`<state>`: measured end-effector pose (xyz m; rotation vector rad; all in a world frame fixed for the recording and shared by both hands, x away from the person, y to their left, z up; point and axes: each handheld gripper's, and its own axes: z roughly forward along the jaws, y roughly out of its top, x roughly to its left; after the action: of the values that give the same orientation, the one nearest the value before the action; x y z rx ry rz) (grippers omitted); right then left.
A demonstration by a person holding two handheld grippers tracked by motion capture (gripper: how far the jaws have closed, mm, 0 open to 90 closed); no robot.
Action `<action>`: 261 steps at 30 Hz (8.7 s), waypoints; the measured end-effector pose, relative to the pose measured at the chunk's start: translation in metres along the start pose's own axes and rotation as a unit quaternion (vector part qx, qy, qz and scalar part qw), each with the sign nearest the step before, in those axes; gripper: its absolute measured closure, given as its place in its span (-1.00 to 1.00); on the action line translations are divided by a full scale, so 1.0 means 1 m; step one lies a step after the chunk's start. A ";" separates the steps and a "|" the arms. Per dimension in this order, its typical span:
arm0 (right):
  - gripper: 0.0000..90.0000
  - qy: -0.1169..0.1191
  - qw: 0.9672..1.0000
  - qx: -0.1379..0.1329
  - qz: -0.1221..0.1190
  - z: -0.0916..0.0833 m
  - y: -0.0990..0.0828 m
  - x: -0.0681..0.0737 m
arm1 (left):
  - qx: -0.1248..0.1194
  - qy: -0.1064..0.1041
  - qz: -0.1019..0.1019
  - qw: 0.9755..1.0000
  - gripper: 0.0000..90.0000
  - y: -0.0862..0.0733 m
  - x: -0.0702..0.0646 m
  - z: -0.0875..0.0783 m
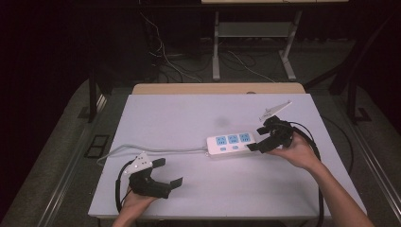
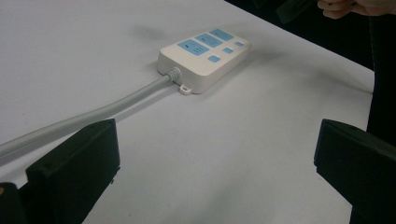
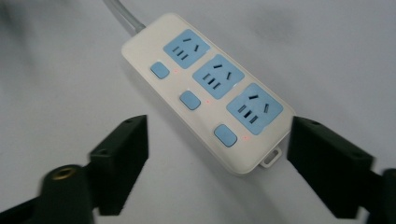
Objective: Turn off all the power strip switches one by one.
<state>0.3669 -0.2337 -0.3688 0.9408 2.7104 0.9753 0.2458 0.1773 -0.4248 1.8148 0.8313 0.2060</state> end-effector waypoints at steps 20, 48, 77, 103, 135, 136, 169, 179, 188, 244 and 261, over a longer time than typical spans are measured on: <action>1.00 0.017 0.999 0.030 0.004 0.020 0.003 -0.004 | 0.004 0.000 0.005 1.000 -1.00 0.000 0.000 0.001; 1.00 0.020 0.999 0.025 0.018 0.048 -0.004 -0.013 | 0.006 0.000 0.009 1.000 -1.00 0.000 0.000 0.002; 1.00 0.036 0.999 -0.002 0.035 0.051 -0.011 -0.015 | 0.004 0.003 0.004 1.000 -1.00 -0.001 0.002 0.001; 1.00 0.042 0.999 -0.006 0.020 0.028 -0.004 -0.005 | 0.006 0.002 0.005 1.000 -1.00 -0.001 0.003 0.001; 1.00 0.042 0.999 0.010 -0.023 0.033 0.040 0.013 | 0.006 0.000 0.006 1.000 -1.00 -0.001 0.002 0.001; 1.00 0.043 0.999 0.013 -0.020 0.034 0.040 0.012 | 0.005 0.000 0.006 1.000 -1.00 -0.001 0.002 0.001; 1.00 0.061 0.997 0.049 0.003 0.069 0.025 0.003 | 0.006 0.001 0.007 1.000 -1.00 -0.001 0.004 0.000; 1.00 0.066 0.997 0.046 0.005 0.070 0.024 0.001 | 0.009 0.001 0.008 1.000 -1.00 -0.001 0.004 0.001; 1.00 0.075 0.997 0.035 0.011 0.069 0.021 -0.001 | 0.011 0.000 0.010 1.000 -1.00 -0.001 0.004 0.001; 1.00 0.062 0.998 -0.002 0.005 0.042 0.020 0.003 | 0.009 0.000 0.006 1.000 -1.00 -0.001 0.004 0.002; 1.00 0.067 0.998 0.000 -0.018 0.035 0.046 0.017 | 0.009 -0.001 0.006 1.000 -1.00 -0.001 0.004 0.002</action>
<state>0.3873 -0.1772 -0.3663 0.8523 2.8253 1.0689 0.2494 0.1787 -0.4274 1.8364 0.8225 0.2052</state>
